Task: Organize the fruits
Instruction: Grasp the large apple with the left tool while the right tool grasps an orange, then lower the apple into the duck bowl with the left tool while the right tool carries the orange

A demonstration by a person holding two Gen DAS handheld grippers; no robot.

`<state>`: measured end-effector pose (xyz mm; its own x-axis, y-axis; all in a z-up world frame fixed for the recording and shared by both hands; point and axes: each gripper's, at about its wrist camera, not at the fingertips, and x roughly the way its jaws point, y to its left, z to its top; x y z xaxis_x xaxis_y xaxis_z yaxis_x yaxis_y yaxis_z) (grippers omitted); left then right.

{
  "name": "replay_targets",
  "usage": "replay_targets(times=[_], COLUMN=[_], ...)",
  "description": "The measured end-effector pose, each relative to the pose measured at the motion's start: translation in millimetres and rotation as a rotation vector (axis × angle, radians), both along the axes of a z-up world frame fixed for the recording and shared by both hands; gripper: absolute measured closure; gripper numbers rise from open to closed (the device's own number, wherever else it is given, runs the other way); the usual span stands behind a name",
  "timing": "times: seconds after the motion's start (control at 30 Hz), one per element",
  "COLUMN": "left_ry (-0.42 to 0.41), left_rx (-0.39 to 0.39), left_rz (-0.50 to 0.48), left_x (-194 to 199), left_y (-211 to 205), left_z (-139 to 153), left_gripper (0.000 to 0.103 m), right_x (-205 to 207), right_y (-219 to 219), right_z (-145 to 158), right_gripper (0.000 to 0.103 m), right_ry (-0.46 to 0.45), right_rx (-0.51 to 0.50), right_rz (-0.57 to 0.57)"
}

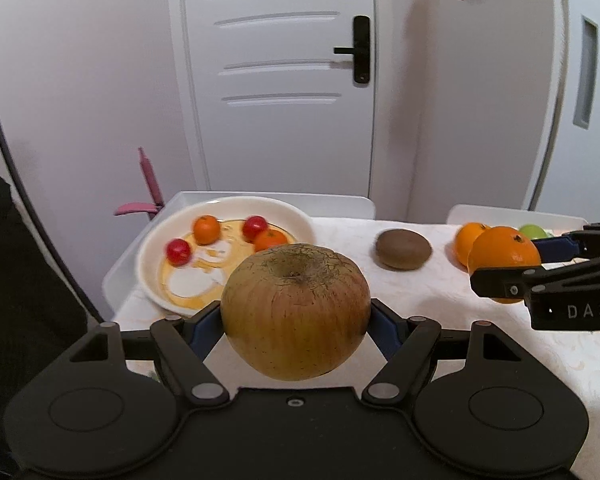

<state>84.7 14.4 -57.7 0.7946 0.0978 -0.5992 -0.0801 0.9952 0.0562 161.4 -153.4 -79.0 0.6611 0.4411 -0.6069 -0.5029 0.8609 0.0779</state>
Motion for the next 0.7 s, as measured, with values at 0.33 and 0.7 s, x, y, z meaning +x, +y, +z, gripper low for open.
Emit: replay_targets(times=[0.33,0.7], left_ry=[0.015,0.068], left_rx=[0.001,0.025], left_rz=[-0.019,-0.142], left_x=[14,59], left_y=[57,101], left_z=[21,5], left_gripper=[0.024,0.024], right_x=[5,27], right_y=[56,100], right_z=[15,15], right_gripper=[0.029,0.029], right_ry=[0.025,0.045], right_rx=[0.021,0.019], right_rz=[-0.023,-0.124])
